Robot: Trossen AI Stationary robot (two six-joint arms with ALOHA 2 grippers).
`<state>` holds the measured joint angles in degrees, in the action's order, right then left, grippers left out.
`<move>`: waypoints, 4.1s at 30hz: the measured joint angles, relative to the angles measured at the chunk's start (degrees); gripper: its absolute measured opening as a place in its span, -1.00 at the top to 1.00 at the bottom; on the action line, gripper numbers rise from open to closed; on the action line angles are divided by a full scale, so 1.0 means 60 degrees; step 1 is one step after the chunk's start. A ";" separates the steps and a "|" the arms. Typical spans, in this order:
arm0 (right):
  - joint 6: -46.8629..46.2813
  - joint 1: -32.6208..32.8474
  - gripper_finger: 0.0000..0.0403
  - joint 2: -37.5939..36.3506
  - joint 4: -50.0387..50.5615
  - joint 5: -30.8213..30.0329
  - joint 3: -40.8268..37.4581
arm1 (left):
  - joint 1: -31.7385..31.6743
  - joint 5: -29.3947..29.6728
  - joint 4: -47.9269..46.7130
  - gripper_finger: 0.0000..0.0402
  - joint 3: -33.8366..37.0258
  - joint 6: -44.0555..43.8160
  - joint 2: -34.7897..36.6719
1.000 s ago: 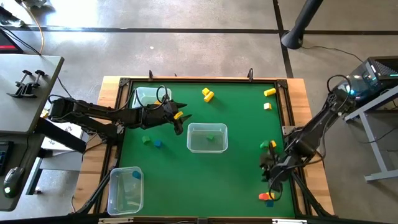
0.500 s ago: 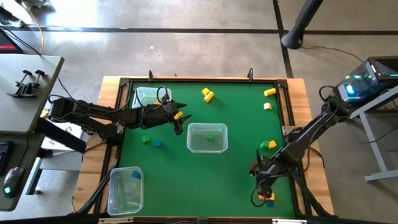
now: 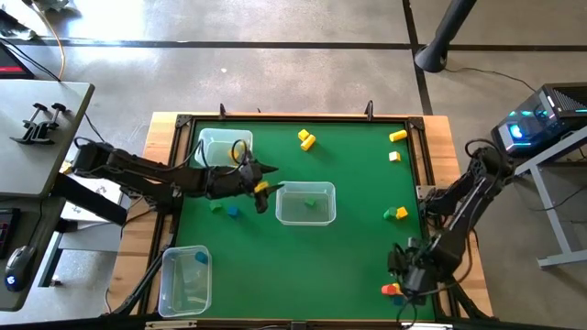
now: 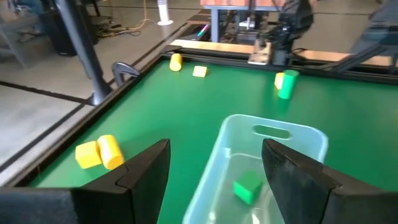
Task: Sort blocks by size
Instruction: Put the yellow triangular block into the top left transparent bin, then put the yellow cube block into the middle right transparent bin
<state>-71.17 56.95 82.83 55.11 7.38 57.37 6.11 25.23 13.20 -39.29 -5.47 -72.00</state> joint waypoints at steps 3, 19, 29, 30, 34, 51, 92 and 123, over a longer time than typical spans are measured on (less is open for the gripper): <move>-0.0363 0.0493 -0.28 0.0000 -0.0102 -0.0011 -0.0191 | 0.0476 0.0405 0.0015 -0.19 0.0000 -0.0319 0.0001; -0.0281 0.1205 -0.28 0.0011 -0.0828 -0.2485 -0.1024 | 0.2814 0.3230 0.0079 -0.19 0.0000 -0.1370 0.0001; 0.0843 0.1205 -0.28 0.0797 -0.2177 -0.2300 -0.1024 | 0.2947 0.3650 0.0068 -0.19 0.0000 -0.1491 0.0003; 0.0908 0.1205 -0.28 0.0913 -0.2231 -0.2233 -0.1024 | 0.2947 0.3650 0.0069 -0.19 0.0000 -0.1474 0.0000; 0.0863 0.1205 -0.28 0.1153 -0.2269 -0.2172 -0.1015 | 0.2940 0.3654 0.0067 -0.19 0.0000 -0.1407 -0.0001; -0.0456 0.1195 -0.28 0.1231 -0.0547 -0.2659 -0.1002 | 0.2926 0.3687 0.0065 -0.19 0.0000 -0.1402 0.0000; -0.0049 0.0615 0.13 0.0608 -0.3009 -0.2929 -0.3163 | 0.2926 0.3727 0.0063 -0.19 -0.0004 -0.1556 0.0003; 0.4089 -0.0980 0.36 0.0630 -0.3850 -0.4632 -0.2911 | 0.2926 0.3723 0.0057 -0.19 -0.0004 -0.1564 0.0001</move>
<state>-46.64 51.08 86.61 32.01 -20.41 39.90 23.66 47.57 13.55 -39.31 -14.85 -71.99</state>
